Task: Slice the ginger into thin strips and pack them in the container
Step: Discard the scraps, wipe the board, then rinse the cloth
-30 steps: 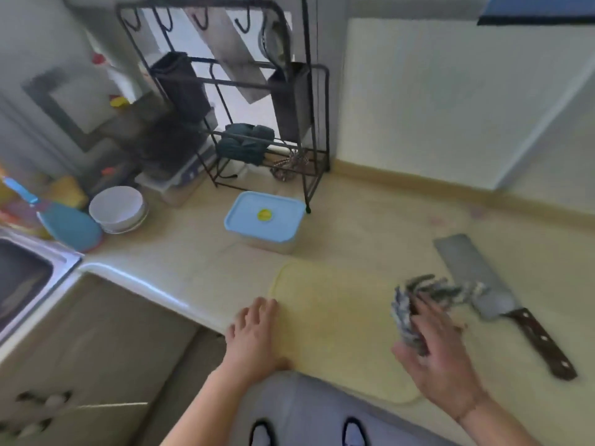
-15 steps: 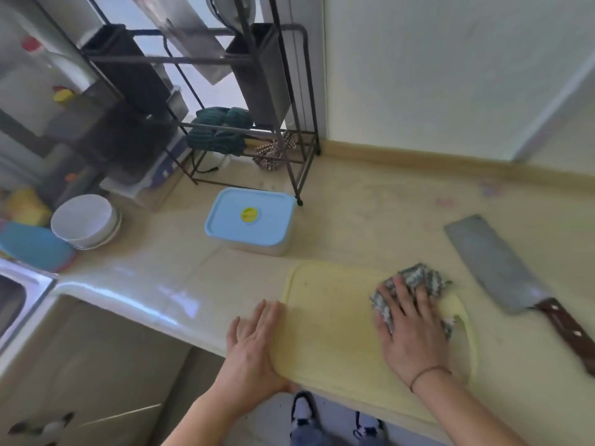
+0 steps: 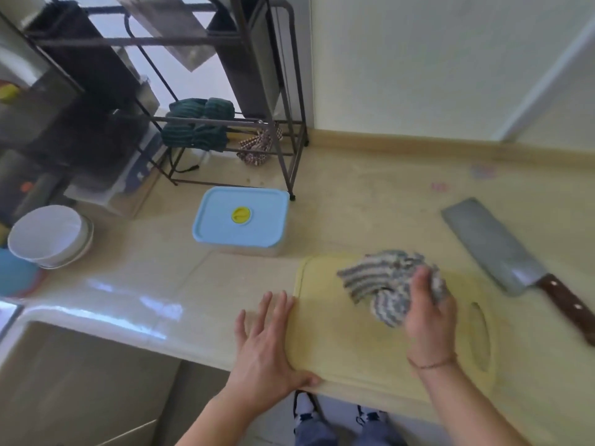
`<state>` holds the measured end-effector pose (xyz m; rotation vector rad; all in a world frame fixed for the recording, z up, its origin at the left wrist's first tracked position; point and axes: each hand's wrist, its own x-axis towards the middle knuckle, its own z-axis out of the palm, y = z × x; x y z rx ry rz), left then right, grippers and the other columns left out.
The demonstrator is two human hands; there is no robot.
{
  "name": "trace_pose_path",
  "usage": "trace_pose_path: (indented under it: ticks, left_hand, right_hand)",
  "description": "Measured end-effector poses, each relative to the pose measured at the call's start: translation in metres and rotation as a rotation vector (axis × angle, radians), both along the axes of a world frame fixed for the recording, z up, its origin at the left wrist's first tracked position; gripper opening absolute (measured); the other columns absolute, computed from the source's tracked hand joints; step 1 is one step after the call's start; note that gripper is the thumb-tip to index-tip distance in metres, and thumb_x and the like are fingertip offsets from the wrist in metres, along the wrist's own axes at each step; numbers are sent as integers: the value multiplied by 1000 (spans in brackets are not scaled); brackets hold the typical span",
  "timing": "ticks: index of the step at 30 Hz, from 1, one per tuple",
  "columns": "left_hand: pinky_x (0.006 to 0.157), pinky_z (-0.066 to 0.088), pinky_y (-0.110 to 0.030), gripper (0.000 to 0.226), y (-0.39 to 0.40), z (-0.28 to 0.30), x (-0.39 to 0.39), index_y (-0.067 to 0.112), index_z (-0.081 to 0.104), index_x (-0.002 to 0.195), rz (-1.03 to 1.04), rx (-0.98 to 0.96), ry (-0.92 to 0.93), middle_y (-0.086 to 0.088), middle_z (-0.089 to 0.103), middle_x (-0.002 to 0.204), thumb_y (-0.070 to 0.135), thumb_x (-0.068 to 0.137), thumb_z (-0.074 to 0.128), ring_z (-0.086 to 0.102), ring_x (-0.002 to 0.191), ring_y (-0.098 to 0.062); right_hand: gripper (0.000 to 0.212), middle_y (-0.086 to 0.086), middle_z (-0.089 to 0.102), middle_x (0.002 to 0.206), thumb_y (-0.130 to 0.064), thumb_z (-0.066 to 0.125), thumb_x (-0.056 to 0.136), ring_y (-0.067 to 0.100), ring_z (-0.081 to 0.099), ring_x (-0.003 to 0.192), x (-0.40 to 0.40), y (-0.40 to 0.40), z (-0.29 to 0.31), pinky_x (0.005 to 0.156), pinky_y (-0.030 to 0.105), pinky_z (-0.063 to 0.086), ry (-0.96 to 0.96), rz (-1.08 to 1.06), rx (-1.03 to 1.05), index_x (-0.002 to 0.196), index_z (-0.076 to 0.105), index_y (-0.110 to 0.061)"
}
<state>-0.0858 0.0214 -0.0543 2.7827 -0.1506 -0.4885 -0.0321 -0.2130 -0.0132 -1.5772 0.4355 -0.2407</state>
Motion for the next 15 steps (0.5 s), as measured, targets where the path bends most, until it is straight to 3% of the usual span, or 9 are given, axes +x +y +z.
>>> trace_pose_path:
  ticks: [2, 3, 4, 6, 8, 11, 15]
  left_hand:
    - [118, -17, -50, 142, -6, 3, 15, 28, -10, 157, -60, 70, -52, 12, 7, 164, 92, 48, 53, -23, 149, -14]
    - [118, -15, -52, 142, -9, 4, 21, 26, -5, 158, -74, 85, -68, 9, 21, 161, 92, 46, 53, -12, 151, -17]
    - [118, -11, -52, 143, -12, 2, 26, 24, 1, 159, -77, 91, -73, 8, 33, 156, 93, 45, 54, -1, 151, -19]
    - [117, -4, -53, 141, -15, -2, 30, 23, 13, 156, -89, 74, -118, 9, 45, 149, 93, 42, 56, 13, 148, -21]
    - [116, 2, -53, 136, -16, -4, 31, 22, 28, 151, -91, 49, -159, 8, 50, 146, 94, 40, 56, 23, 146, -22]
    - [115, 7, -52, 130, -14, -6, 31, 21, 37, 145, -83, 13, -189, 4, 52, 144, 94, 39, 57, 29, 141, -24]
    - [112, 11, -50, 126, -16, -8, 29, 19, 43, 144, -84, 13, -167, 0, 46, 146, 97, 45, 50, 32, 138, -25]
  right_hand:
    - [47, -15, 72, 86, -70, 44, 88, 6, 65, 83, -22, -55, 9, 76, 25, 51, -136, -22, -183, 92, 69, -30]
    - [42, -17, 70, 110, -62, 41, 93, 6, 62, 107, -32, -76, 7, 94, 25, 47, -156, 69, -350, 108, 67, -33]
    - [44, -9, 62, 129, -54, 37, 97, 14, 53, 126, -40, -96, -2, 106, 31, 39, -140, 185, -575, 123, 62, -29]
    - [55, 5, 45, 148, -52, 24, 101, 31, 37, 140, -57, -124, -31, 115, 42, 26, 0, 401, -981, 139, 49, -21]
    - [62, 4, 35, 154, -56, 13, 100, 36, 34, 140, -73, -121, -50, 116, 42, 18, 212, 502, -1224, 144, 42, -24]
    - [68, 6, 33, 155, -55, 7, 99, 32, 27, 142, -80, -69, -59, 117, 42, 12, 370, 475, -1237, 145, 44, -22]
    - [61, 3, 33, 157, -50, 17, 99, 29, 24, 146, -50, 29, -58, 114, 45, 16, 311, 491, -1172, 144, 42, -18]
